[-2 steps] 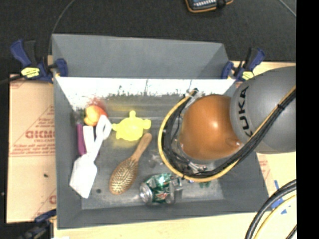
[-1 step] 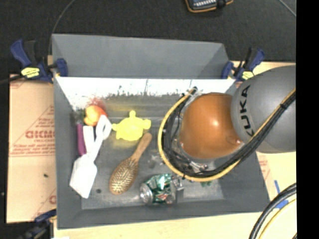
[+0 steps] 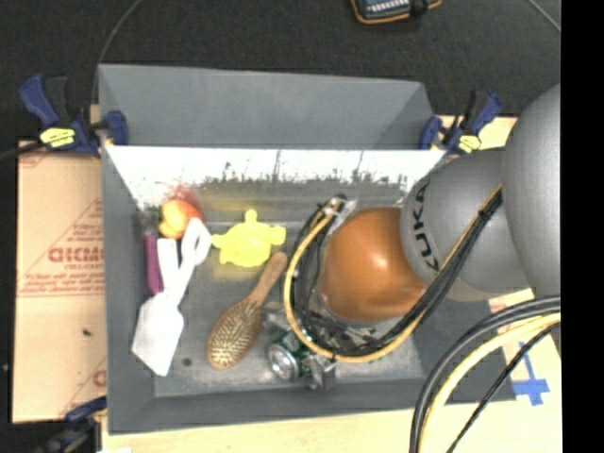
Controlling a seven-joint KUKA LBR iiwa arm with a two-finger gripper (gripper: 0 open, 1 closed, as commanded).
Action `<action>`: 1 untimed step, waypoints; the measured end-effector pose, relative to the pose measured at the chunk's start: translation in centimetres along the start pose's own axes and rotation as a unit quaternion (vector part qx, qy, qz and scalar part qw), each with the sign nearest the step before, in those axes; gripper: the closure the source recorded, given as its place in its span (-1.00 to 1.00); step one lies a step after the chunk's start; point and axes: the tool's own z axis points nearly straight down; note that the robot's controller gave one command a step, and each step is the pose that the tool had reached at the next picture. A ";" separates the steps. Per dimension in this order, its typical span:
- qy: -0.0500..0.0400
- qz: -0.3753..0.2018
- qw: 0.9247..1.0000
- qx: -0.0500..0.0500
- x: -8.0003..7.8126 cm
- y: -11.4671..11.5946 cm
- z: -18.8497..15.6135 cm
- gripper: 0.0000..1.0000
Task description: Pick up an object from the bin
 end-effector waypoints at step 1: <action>0.001 0.039 0.999 0.000 -0.7 2.8 0.1 1.00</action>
Offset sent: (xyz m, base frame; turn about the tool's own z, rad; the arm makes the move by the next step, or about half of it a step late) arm 0.0000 0.0000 0.0000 0.0000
